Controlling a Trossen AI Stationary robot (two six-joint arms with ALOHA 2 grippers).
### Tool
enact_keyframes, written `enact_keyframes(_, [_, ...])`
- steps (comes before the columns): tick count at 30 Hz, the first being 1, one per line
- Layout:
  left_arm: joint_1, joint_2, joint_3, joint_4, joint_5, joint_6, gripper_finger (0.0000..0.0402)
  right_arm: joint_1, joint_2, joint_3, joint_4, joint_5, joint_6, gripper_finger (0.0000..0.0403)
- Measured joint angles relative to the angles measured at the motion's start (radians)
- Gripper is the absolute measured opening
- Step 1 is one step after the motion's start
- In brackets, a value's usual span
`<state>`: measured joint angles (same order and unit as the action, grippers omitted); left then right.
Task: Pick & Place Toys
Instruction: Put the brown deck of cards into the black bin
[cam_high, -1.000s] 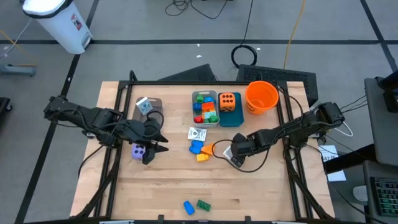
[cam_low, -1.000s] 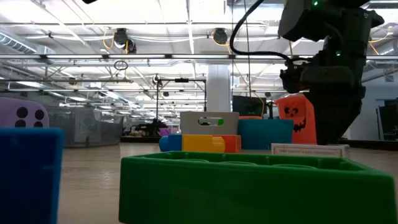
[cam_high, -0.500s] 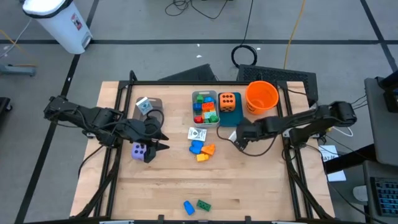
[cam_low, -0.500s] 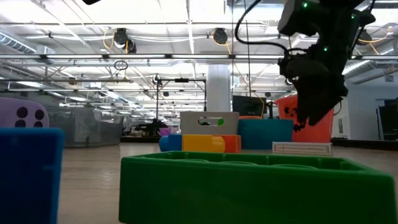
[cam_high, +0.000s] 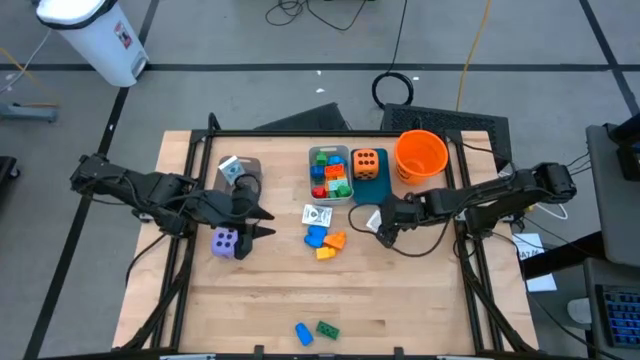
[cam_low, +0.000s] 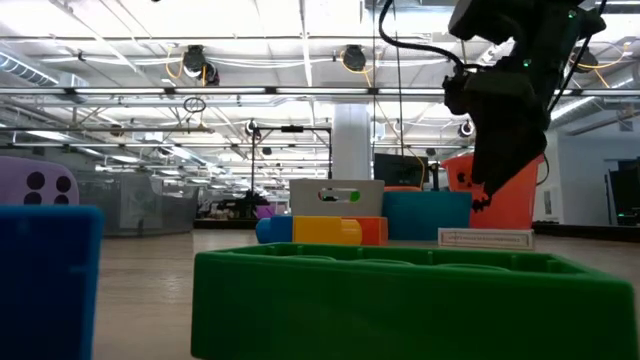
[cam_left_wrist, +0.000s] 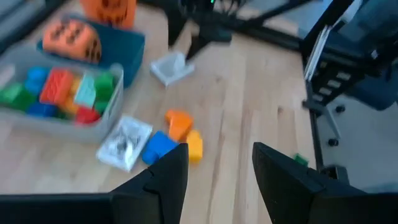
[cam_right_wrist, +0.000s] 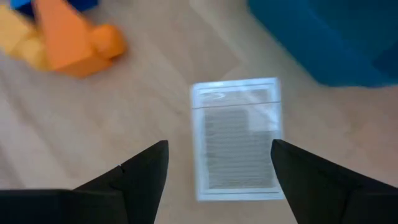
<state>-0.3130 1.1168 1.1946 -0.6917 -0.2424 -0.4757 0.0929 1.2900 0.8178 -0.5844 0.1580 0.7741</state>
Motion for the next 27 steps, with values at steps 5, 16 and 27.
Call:
enact_keyframes(5, [0.0, 0.0, 0.0, 0.102, -0.005, 0.097, 0.0186, -0.002, -0.006, 0.0, 0.039, -0.074, -0.048, 0.0278])
enact_keyframes(16, [0.013, 0.0, 0.0, 0.118, -0.004, 0.109, 0.0186, -0.015, -0.006, 0.0, 0.054, -0.086, -0.116, 0.0322])
enact_keyframes(27, [0.013, 0.001, 0.0, 0.117, -0.014, 0.109, 0.0186, -0.015, 0.012, -0.001, 0.03, -0.004, -0.154, 0.0389])
